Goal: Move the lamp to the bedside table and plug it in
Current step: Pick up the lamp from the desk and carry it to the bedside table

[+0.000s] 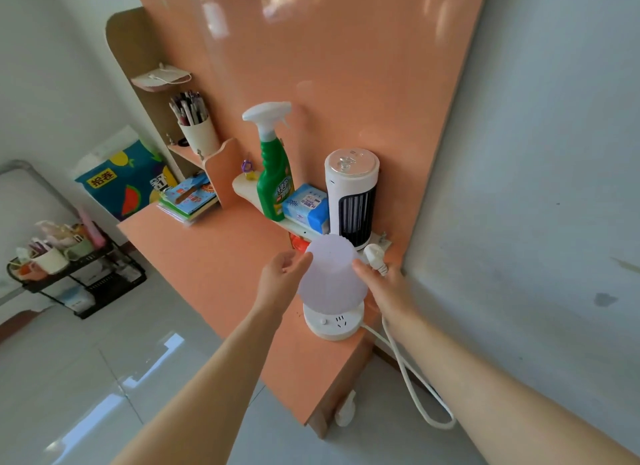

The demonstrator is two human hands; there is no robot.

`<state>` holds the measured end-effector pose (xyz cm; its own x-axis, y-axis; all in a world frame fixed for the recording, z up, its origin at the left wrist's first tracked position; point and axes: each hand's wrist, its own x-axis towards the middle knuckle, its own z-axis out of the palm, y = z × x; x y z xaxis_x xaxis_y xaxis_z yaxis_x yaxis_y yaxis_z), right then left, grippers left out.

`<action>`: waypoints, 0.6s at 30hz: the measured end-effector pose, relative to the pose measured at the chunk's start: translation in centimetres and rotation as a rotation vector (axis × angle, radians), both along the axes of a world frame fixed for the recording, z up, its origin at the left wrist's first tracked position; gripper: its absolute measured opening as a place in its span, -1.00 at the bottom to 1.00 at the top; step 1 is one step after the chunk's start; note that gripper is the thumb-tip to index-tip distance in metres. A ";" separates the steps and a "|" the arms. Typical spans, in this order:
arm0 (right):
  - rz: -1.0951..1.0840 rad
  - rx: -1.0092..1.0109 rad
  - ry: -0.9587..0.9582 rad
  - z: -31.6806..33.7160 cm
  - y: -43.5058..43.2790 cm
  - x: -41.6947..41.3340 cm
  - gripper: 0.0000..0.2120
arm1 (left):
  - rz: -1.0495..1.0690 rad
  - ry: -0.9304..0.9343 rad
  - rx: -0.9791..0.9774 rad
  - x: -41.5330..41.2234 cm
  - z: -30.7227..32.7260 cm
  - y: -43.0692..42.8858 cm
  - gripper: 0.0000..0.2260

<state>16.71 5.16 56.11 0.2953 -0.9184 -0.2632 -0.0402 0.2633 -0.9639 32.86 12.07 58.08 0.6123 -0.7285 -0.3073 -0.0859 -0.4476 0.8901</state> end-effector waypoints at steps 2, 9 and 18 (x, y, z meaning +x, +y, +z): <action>-0.027 0.009 0.020 -0.3 -0.2 0.5 -0.82 | -0.038 0.047 0.001 0.2 0.0 -0.5 -0.47; -0.091 0.066 0.044 -1.1 -0.1 0.7 -0.47 | -0.135 0.123 -0.063 -0.7 0.6 -1.7 -0.68; -0.213 -0.019 0.030 0.0 1.6 -4.1 -0.72 | -0.233 0.137 -0.134 -4.6 2.0 -1.7 -0.78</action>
<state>12.63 6.72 56.11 0.0864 -0.9641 -0.2510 -0.0146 0.2507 -0.9680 28.22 10.33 60.11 0.3833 -0.8840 -0.2674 -0.0476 -0.3081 0.9502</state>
